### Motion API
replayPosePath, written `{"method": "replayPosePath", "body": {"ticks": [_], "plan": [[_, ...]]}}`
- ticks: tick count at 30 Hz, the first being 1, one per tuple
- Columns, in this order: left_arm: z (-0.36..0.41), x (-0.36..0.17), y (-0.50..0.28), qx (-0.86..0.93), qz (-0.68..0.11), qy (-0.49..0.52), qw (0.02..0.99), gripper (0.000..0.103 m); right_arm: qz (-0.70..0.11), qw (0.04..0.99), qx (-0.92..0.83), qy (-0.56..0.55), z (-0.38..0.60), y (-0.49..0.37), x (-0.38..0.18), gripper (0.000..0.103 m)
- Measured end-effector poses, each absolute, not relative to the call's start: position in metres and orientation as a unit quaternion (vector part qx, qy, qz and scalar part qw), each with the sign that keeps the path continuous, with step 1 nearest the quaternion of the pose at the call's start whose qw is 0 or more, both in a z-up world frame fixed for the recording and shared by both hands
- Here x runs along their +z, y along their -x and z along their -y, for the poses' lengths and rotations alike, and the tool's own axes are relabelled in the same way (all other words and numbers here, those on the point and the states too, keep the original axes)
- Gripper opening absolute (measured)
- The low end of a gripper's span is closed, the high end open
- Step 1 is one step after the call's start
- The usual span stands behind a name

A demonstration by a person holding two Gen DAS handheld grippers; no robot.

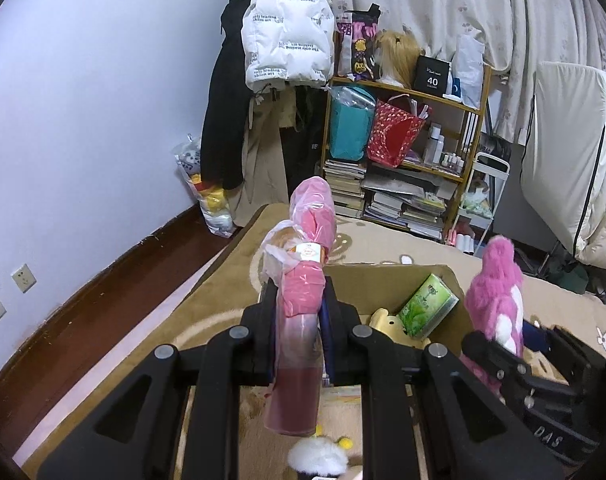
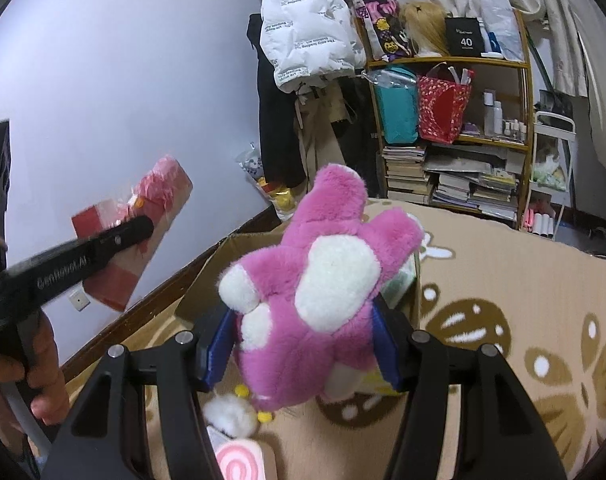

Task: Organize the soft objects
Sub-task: 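Carry both pink items over the box and open both tools to drop them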

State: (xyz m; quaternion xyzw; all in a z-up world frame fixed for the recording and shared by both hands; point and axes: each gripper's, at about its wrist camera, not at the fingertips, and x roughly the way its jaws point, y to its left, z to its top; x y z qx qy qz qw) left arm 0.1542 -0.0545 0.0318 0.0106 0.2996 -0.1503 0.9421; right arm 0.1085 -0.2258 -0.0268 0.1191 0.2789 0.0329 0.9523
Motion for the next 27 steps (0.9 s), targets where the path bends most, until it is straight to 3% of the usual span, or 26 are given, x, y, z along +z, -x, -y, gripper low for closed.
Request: {"method": "replayPosePath", "body": {"ticks": [27], "plan": [[0.08, -0.036, -0.195, -0.155, -0.38, -0.006, 0.912, 0.021, -0.332, 0.933, 0.042, -0.134, 0.24, -0.173, -0.061, 0.07]]}}
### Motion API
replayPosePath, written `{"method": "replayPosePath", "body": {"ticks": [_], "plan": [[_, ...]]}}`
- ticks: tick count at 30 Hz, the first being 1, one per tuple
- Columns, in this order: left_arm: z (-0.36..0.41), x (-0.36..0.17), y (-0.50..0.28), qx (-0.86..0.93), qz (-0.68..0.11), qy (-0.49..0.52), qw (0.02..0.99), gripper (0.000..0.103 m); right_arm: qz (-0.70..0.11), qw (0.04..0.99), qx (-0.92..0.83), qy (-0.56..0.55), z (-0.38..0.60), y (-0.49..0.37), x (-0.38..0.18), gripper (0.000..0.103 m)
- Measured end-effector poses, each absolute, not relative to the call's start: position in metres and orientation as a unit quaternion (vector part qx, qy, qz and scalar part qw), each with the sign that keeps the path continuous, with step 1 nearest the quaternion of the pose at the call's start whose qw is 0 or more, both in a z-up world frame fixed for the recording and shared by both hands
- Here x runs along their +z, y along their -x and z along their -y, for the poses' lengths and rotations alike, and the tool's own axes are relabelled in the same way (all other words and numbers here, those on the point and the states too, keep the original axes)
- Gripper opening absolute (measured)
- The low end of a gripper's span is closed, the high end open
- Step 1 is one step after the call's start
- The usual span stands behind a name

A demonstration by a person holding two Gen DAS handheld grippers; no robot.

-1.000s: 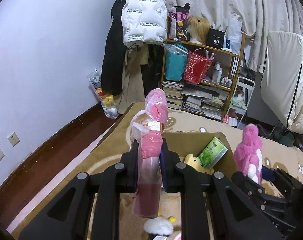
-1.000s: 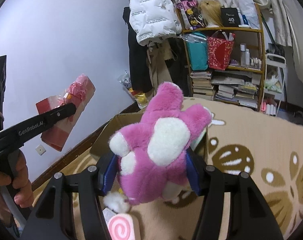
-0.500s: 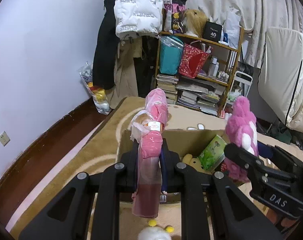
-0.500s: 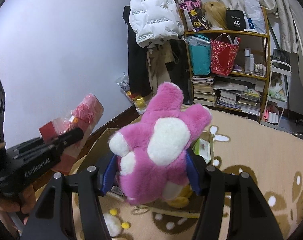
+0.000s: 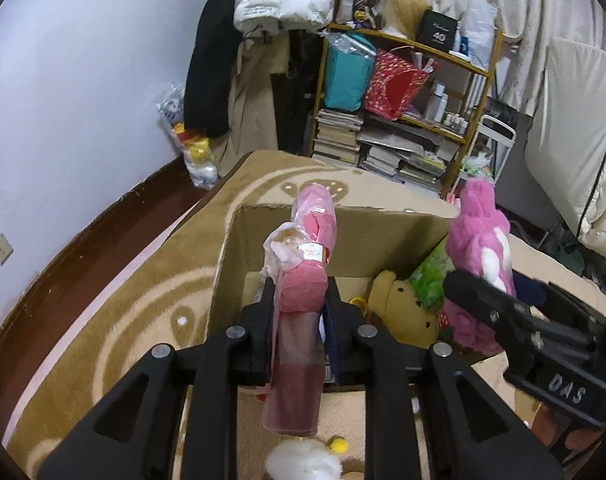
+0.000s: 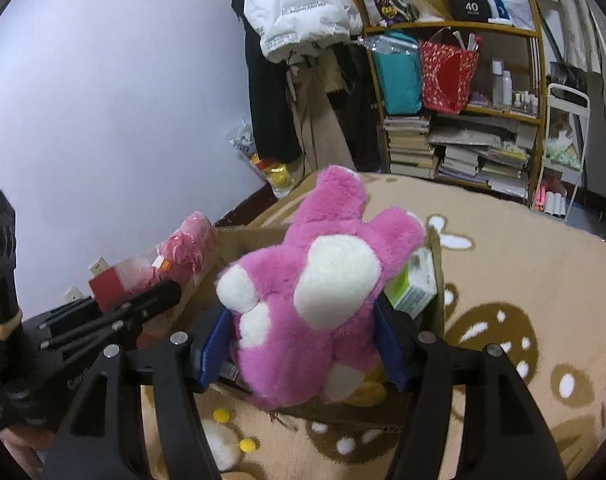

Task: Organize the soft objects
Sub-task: 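Carry both pink items over the box and open both tools to drop them, then withdraw both tools from the box toward the chick plush and swirl cushion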

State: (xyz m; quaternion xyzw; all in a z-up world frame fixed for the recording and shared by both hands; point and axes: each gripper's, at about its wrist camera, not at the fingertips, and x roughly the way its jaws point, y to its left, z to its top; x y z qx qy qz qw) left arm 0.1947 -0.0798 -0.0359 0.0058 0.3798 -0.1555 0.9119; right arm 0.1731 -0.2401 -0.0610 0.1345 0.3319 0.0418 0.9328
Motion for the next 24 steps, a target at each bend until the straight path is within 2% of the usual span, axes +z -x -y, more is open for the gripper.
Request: {"method": "replayPosePath", "body": {"ticks": [6, 7, 9, 10, 11, 13, 17, 20, 24], "plan": [[0.072, -0.042, -0.198, -0.143, -0.4, 0.005, 0.905, 0.024, -0.35, 0.927, 0.039, -0.127, 0.238, -0.167, -0.069, 0.072], [0.071, -0.041, -0.198, -0.143, -0.397, 0.007, 0.906, 0.027, -0.351, 0.927, 0.039, -0.128, 0.238, -0.165, -0.07, 0.073], [0.07, -0.037, -0.196, -0.141, -0.388, 0.011, 0.911, 0.042, -0.352, 0.926, 0.042, -0.131, 0.239, -0.162, -0.07, 0.078], [0.069, -0.034, -0.194, -0.137, -0.381, 0.011, 0.914, 0.056, -0.352, 0.926, 0.042, -0.13, 0.238, -0.162, -0.07, 0.081], [0.068, -0.031, -0.193, -0.135, -0.374, 0.011, 0.918, 0.065, -0.35, 0.927, 0.041, -0.129, 0.238, -0.161, -0.069, 0.083], [0.065, -0.025, -0.189, -0.128, -0.36, 0.008, 0.924, 0.07, -0.349, 0.927, 0.039, -0.13, 0.238, -0.158, -0.067, 0.09], [0.058, -0.019, -0.186, -0.114, -0.359, 0.006, 0.926, 0.089, -0.343, 0.929, 0.033, -0.135, 0.24, -0.153, -0.06, 0.102], [0.05, -0.013, -0.182, -0.093, -0.354, 0.006, 0.931, 0.097, -0.341, 0.93, 0.028, -0.134, 0.241, -0.148, -0.055, 0.103], [0.041, 0.0, -0.175, -0.079, -0.341, 0.005, 0.937, 0.1, -0.342, 0.931, 0.022, -0.128, 0.243, -0.141, -0.048, 0.103]]}}
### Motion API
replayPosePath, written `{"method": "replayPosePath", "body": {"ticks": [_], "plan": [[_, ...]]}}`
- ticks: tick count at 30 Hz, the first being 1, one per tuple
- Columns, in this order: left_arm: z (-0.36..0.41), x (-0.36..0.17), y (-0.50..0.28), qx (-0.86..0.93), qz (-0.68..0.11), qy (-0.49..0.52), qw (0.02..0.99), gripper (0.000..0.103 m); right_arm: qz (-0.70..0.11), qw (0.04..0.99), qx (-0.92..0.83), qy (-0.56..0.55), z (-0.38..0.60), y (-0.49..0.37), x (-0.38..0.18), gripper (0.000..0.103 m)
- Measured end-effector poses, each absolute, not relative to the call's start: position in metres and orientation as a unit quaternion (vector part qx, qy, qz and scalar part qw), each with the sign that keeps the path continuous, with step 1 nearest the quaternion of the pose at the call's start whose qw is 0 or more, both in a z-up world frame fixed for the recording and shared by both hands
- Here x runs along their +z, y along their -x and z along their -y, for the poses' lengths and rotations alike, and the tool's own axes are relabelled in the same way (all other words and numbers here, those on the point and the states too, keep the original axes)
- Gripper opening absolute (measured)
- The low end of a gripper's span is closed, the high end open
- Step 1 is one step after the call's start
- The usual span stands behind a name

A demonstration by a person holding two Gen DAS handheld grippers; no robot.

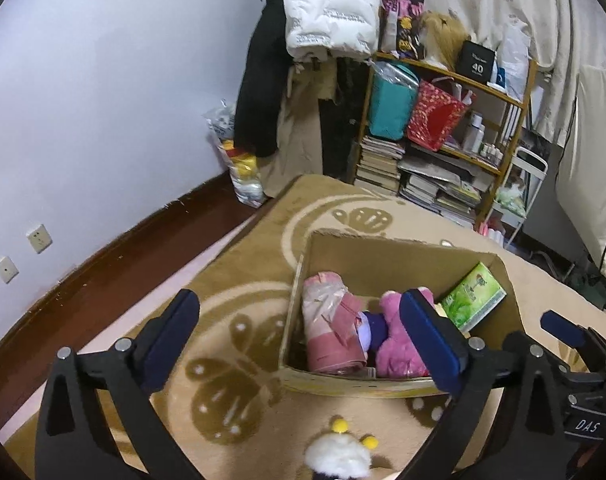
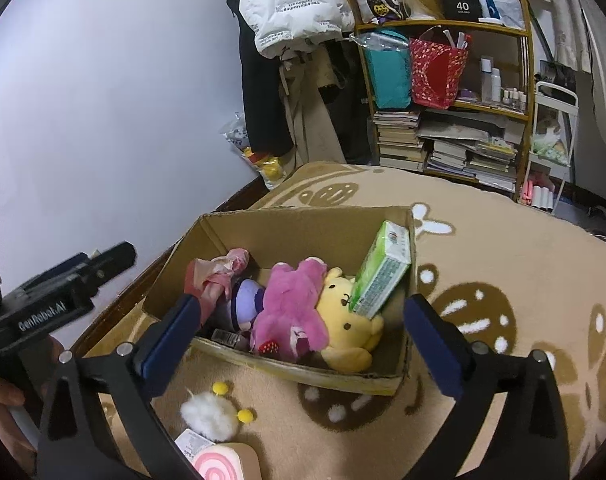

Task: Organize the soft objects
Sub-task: 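Withdraw both tools from the box toward the chick plush and swirl cushion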

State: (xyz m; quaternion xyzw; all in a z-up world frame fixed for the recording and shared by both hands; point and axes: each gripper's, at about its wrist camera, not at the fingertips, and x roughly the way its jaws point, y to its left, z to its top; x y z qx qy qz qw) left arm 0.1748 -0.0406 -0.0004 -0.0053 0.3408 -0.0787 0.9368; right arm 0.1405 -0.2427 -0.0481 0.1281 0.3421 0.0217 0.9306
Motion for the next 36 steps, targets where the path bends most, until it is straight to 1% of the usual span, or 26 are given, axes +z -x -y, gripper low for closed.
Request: {"method": "replayPosePath", "body": {"ticks": [4, 11, 19, 24, 30, 36], "plan": [[0.032, 0.01, -0.164, -0.068, -0.33, -0.001, 0.941, 0.102, -0.34, 0.932, 0.017, -0.126, 0.242, -0.13, -0.042, 0.103], [0.026, 0.026, -0.142, -0.067, -0.328, -0.02, 0.942, 0.102, -0.334, 0.934, 0.015, -0.121, 0.241, -0.107, -0.027, 0.103], [0.03, 0.042, -0.105, -0.066, -0.318, -0.071, 0.943, 0.102, -0.321, 0.939, 0.021, -0.122, 0.233, -0.08, -0.009, 0.103], [0.027, 0.044, -0.085, -0.064, -0.322, -0.074, 0.942, 0.102, -0.314, 0.942, 0.021, -0.116, 0.225, -0.061, -0.002, 0.103], [0.023, 0.041, -0.066, -0.066, -0.333, -0.078, 0.937, 0.103, -0.315, 0.941, 0.025, -0.12, 0.218, -0.04, -0.006, 0.103], [0.022, 0.027, -0.056, -0.071, -0.347, -0.085, 0.931, 0.102, -0.329, 0.936, 0.026, -0.121, 0.211, -0.028, -0.024, 0.103]]}}
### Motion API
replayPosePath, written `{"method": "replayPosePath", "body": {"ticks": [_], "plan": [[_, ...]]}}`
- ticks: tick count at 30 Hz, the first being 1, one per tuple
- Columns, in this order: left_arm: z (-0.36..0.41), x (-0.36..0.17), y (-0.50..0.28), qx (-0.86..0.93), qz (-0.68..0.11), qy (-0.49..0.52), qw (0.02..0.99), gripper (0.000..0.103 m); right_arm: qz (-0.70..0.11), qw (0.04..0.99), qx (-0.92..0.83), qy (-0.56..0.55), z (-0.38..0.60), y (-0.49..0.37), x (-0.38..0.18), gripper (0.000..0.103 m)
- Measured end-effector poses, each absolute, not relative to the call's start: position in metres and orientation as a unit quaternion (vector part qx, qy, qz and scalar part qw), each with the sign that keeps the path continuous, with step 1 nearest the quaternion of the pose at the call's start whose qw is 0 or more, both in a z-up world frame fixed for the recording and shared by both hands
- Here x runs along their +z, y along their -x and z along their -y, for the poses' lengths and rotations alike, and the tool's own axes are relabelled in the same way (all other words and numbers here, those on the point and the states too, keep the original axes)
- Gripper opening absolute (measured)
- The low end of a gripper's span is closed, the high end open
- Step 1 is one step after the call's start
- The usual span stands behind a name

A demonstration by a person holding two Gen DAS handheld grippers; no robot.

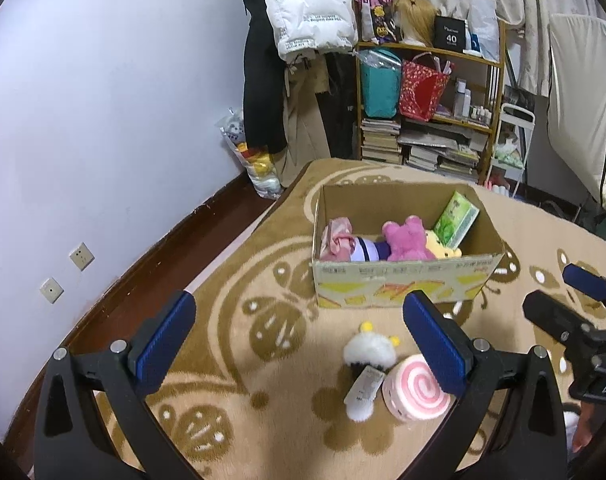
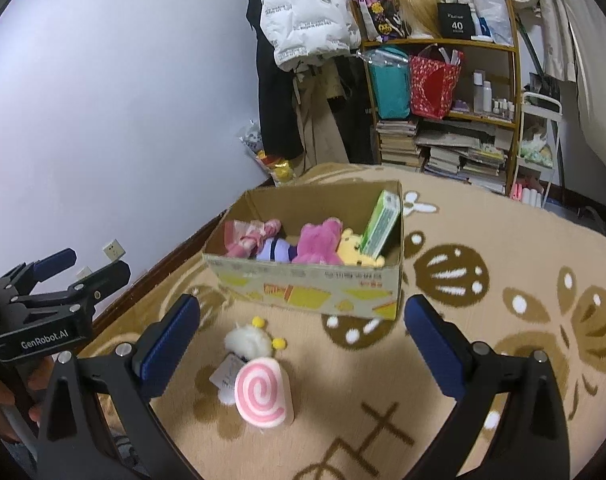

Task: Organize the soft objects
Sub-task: 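Withdraw both tools from the box toward the chick plush and swirl cushion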

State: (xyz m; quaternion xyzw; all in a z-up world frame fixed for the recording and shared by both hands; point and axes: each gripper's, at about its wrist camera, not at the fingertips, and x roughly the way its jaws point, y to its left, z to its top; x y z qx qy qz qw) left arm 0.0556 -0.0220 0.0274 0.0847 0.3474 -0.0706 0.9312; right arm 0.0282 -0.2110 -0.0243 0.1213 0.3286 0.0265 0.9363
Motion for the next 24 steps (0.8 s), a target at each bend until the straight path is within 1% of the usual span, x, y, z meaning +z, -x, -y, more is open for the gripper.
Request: {"method": "replayPosePath", "body": {"ticks": [24], "plan": [[0.033, -0.045, -0.098, -0.097, -0.427, -0.098, 0.894, 0.102, -0.401, 0.907, 0.043, -0.122, 0.184, -0.046, -0.104, 0.103]]}}
